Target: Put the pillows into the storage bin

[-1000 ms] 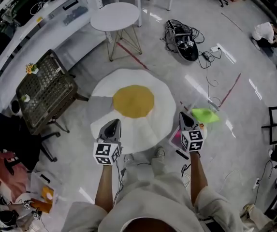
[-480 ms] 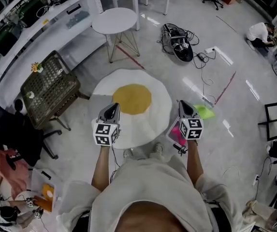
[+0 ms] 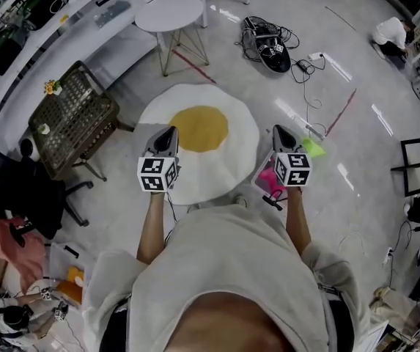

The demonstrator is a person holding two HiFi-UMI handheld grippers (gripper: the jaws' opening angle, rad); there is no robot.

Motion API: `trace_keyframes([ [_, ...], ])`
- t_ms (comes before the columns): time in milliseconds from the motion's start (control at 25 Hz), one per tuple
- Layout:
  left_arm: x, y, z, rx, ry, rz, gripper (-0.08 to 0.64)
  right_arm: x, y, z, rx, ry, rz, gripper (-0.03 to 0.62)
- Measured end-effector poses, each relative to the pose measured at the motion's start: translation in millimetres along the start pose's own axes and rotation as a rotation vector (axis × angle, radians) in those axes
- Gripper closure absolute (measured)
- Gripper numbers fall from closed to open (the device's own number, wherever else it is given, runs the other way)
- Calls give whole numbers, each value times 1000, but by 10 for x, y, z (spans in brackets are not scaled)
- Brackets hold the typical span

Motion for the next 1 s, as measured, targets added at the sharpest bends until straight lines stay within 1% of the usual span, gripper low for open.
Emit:
trace_keyframes([
  [120, -1, 0, -9, -3, -3, 7, 545, 16, -97, -48, 12, -9, 10, 594],
  [360, 32, 22, -5, -9, -3, 20, 545, 34, -169, -41, 14, -11, 25, 594],
  [1000, -20, 69, -84, -39, 11, 25, 543, 125, -141, -66, 9, 12, 6, 594],
])
Point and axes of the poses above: the fingertips, and each gripper's own axes: z forward along the fingers, x to its left, y out of its top, the point moved 3 cm from there along -z, backward along the fingers, and after that the axes turned 6 degrees about z, right-handed, at the moved point
